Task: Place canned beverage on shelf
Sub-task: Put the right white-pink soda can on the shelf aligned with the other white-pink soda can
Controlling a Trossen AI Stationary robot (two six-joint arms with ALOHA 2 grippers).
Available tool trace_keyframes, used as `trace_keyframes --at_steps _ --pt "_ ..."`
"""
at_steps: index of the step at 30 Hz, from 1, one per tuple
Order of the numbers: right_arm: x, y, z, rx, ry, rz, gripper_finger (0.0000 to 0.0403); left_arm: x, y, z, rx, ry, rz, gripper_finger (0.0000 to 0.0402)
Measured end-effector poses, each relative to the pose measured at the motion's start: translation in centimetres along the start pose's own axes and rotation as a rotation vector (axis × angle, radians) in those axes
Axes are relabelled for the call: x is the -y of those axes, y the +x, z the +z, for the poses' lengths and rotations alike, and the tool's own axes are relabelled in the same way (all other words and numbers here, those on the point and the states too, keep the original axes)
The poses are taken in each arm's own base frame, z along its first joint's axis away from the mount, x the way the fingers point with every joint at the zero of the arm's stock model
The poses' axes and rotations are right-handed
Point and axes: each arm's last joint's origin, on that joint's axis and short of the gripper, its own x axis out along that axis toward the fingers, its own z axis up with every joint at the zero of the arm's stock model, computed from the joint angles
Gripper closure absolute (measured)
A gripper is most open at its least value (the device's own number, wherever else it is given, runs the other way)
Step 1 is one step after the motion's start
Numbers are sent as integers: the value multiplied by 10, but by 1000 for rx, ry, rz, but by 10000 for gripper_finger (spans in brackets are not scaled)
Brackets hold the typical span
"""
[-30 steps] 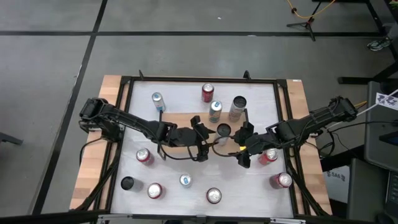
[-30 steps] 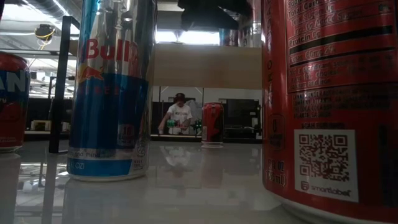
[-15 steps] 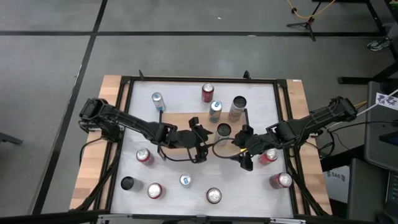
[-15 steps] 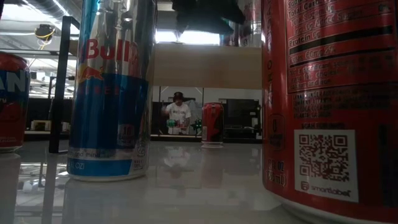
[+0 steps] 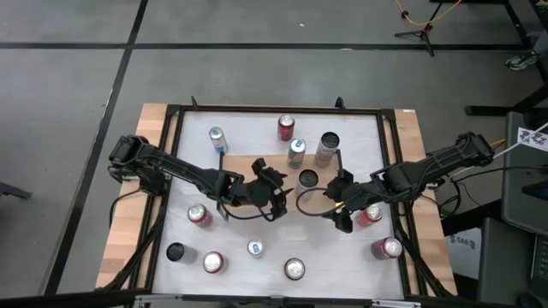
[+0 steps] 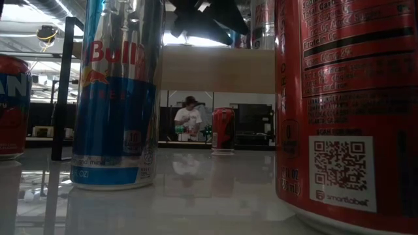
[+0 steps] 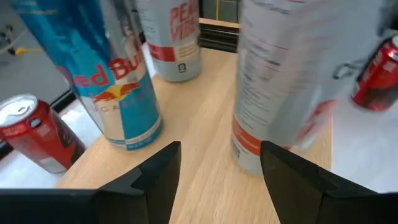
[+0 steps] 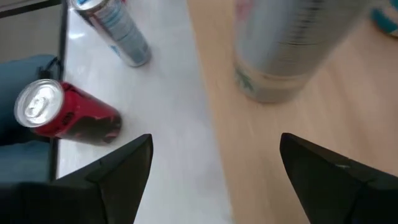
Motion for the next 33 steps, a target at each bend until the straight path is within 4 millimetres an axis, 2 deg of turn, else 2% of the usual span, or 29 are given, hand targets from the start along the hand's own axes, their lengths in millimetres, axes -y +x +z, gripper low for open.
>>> trace_keyframes --at_steps 5,13,25,33 --pt "2 -8 0 17 4 6 61 0 1 3 27 -31 -7 190" --pt "2 -8 0 15 3 3 61 2 2 6 59 -57 -21 190" --pt "2 -8 -1 9 15 3 61 18 38 -14 104 -92 -36 190" --pt "4 -8 -4 -13 23 -21 61 14 46 -13 112 -104 -30 190"
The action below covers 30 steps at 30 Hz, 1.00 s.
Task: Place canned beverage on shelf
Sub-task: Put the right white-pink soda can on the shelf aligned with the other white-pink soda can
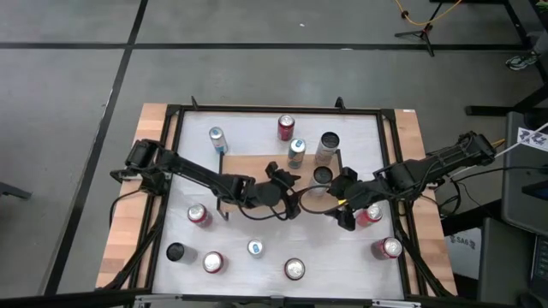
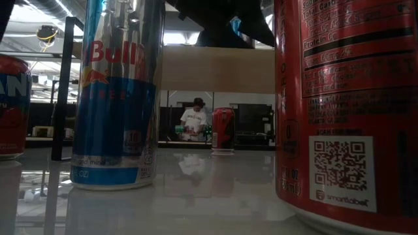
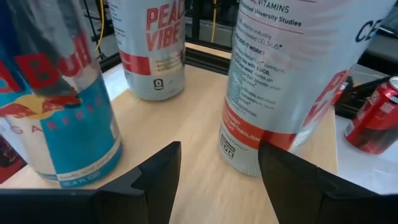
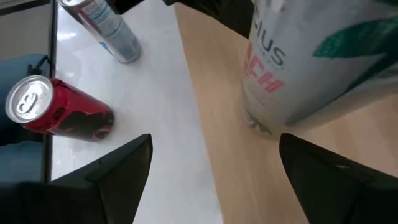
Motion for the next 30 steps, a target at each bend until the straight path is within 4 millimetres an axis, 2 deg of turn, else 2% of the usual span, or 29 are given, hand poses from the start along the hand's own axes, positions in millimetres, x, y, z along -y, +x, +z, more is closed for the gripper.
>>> trace_keyframes --at_steps 13,30 --pt "3 0 1 50 1 -91 61 -11 9 6 4 -32 -9 190" --pt "3 0 1 45 29 -93 61 -18 14 10 15 -51 -12 190"
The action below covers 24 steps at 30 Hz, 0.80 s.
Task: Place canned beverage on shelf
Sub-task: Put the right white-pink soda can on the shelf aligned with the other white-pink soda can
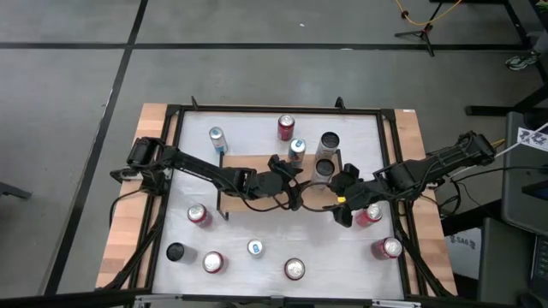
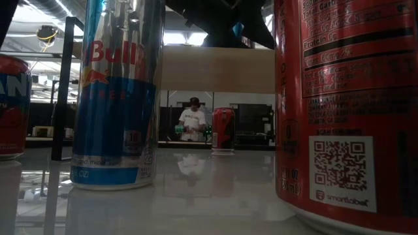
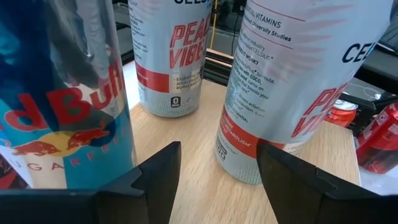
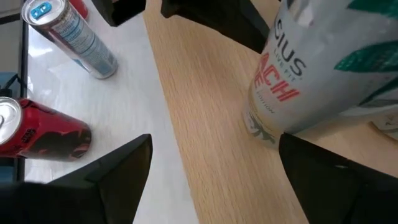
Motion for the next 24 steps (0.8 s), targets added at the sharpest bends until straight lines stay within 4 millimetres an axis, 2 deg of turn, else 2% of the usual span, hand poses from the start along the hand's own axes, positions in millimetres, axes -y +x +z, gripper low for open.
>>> trace_keyframes --at_steps 13,24 --pt "7 -3 -9 -83 -29 -54 61 0 -1 -5 -42 26 10 190" --pt "16 -28 -9 -10 -4 -15 61 1 -1 -4 -28 -8 6 190"
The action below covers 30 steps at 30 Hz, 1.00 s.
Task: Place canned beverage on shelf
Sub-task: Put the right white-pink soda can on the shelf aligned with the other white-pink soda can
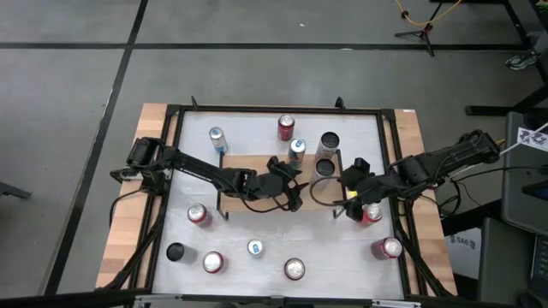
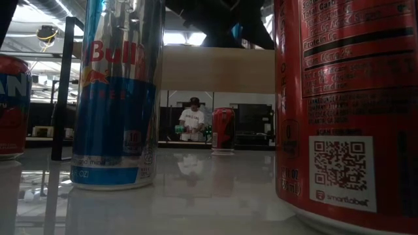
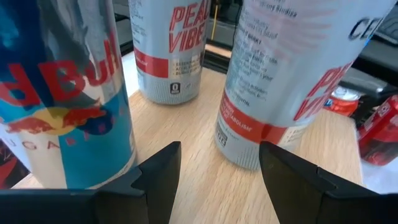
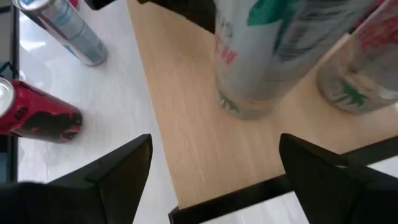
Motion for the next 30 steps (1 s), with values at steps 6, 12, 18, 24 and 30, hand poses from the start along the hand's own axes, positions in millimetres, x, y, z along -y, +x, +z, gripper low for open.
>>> trace_keyframes --at_steps 6,12,18,24,30 --pt "5 -8 0 48 11 -19 61 1 0 3 26 -18 -9 190" --pt "5 -9 0 53 12 -22 61 1 0 4 34 -45 -10 190" --pt "5 -9 0 54 12 -22 61 -1 2 7 55 -64 -11 190" --pt "5 -9 0 54 12 -22 61 0 1 9 78 -81 -19 190" --pt "6 -9 2 80 15 -51 61 0 1 9 76 -79 -19 190"
